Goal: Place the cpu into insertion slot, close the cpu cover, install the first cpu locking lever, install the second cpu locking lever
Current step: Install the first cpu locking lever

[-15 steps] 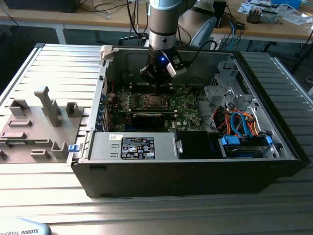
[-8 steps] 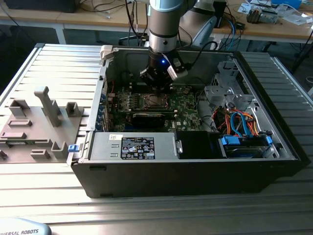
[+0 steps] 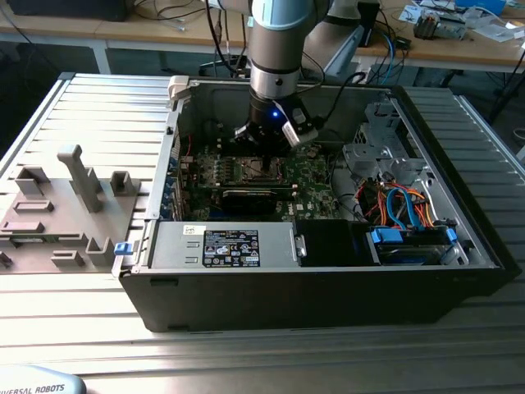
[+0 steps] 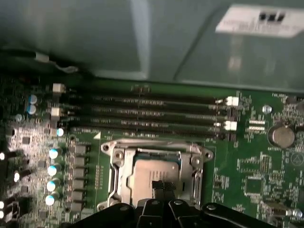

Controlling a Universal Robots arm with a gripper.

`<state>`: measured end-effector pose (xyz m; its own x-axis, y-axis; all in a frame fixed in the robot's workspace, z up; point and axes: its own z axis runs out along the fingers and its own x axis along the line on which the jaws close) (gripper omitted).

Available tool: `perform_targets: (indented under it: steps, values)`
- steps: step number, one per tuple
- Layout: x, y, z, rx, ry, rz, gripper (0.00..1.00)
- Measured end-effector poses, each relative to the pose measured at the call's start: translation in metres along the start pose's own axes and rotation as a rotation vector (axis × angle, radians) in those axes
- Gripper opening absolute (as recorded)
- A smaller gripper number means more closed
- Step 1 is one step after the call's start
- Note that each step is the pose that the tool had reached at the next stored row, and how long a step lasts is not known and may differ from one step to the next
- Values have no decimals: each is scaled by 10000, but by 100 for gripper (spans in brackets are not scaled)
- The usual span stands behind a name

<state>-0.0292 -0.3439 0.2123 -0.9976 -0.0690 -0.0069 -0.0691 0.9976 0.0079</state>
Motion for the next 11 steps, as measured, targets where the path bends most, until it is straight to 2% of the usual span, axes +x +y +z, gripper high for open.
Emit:
perform_targets:
  steps: [3,4,11]
  values:
    - [2,-22,-11,2,1,1,11]
    - [2,-25,-48,2,-1,2,11]
    - [-1,-24,-403,5,-6,0,11]
